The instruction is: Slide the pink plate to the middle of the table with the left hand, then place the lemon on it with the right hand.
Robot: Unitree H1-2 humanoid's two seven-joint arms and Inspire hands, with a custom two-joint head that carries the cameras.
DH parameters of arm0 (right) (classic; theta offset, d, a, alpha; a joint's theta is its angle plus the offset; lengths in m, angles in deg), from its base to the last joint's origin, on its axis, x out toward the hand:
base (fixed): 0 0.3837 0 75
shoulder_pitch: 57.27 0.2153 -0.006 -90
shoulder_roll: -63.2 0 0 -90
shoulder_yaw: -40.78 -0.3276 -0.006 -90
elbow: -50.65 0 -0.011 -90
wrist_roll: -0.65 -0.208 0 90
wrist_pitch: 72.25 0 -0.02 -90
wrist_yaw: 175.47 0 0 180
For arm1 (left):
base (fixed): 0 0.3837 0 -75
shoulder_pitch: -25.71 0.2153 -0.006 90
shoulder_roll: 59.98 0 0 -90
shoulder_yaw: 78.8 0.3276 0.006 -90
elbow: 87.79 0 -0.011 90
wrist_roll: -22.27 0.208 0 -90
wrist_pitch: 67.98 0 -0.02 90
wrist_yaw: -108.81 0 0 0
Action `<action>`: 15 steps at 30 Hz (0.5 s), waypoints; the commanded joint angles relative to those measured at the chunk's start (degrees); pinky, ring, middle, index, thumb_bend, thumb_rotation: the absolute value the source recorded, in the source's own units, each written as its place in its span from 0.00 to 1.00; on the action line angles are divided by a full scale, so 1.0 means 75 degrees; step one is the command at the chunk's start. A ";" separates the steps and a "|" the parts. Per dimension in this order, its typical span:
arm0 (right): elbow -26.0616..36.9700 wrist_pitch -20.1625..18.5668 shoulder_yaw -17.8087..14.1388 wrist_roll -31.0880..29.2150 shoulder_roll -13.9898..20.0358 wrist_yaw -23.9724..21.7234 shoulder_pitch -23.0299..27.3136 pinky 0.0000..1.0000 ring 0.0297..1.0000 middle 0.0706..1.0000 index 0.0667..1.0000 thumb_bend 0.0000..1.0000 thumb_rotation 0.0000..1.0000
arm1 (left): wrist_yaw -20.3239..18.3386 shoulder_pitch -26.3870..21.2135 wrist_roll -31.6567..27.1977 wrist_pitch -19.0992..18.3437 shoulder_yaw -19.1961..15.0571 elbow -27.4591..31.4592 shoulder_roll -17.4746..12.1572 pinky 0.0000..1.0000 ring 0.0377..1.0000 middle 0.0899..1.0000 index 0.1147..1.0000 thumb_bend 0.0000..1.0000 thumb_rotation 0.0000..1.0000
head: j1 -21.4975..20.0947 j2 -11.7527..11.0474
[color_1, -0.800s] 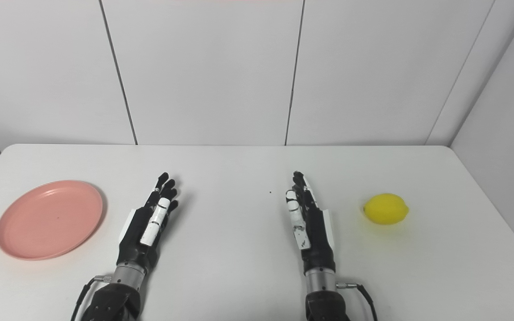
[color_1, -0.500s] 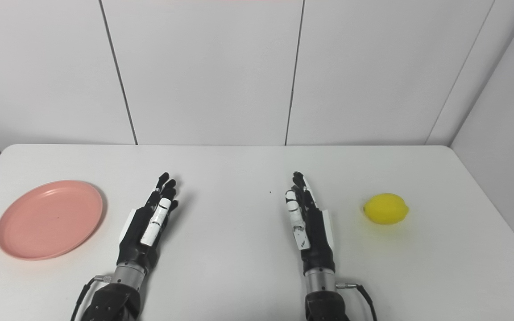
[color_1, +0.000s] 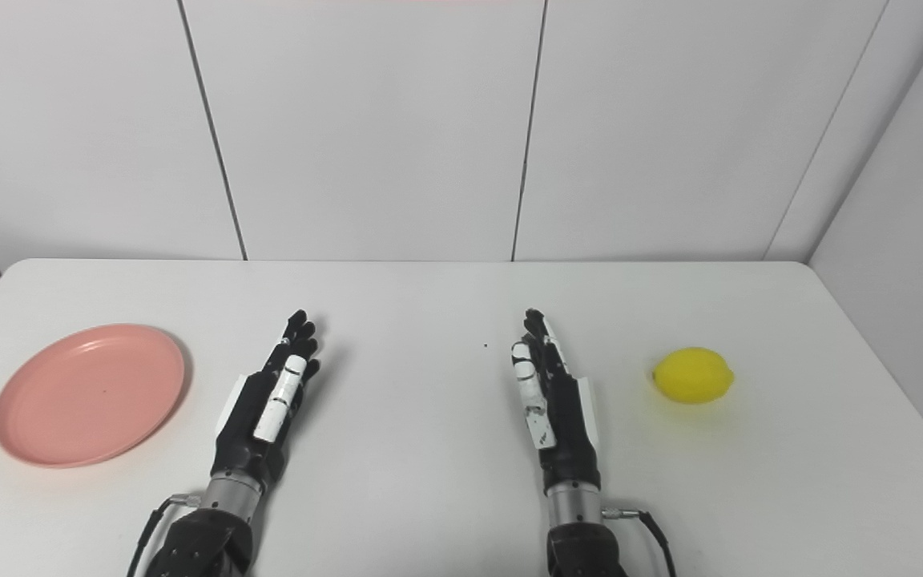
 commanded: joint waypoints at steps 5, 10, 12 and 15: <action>0.0138 0.0217 0.0016 -0.0021 -0.0050 -0.0016 0.0219 0.93 0.92 0.92 0.91 0.68 1.00 | -0.0056 -0.0262 0.0080 0.0136 0.0025 0.0174 -0.0039 1.00 1.00 1.00 0.99 0.54 0.83 | 0.0008 -0.0034; 0.0194 0.0126 0.0025 0.0067 -0.0028 0.0002 0.0212 0.94 0.92 0.93 0.91 0.69 1.00 | -0.0068 -0.0257 0.0020 0.0086 0.0010 0.0205 -0.0018 1.00 1.00 1.00 0.99 0.54 0.83 | -0.0007 -0.0041; 0.0193 0.0117 0.0018 0.0072 -0.0028 0.0005 0.0209 0.94 0.92 0.92 0.91 0.70 1.00 | -0.0070 -0.0256 0.0042 0.0105 0.0018 0.0174 -0.0030 1.00 1.00 1.00 0.99 0.53 0.83 | -0.0008 -0.0028; 0.0201 0.0106 0.0019 0.0093 -0.0008 -0.0005 0.0226 0.94 0.92 0.93 0.91 0.70 1.00 | -0.0049 -0.0270 0.0075 0.0062 0.0026 0.0201 -0.0024 1.00 1.00 1.00 0.99 0.54 0.83 | -0.0019 -0.0012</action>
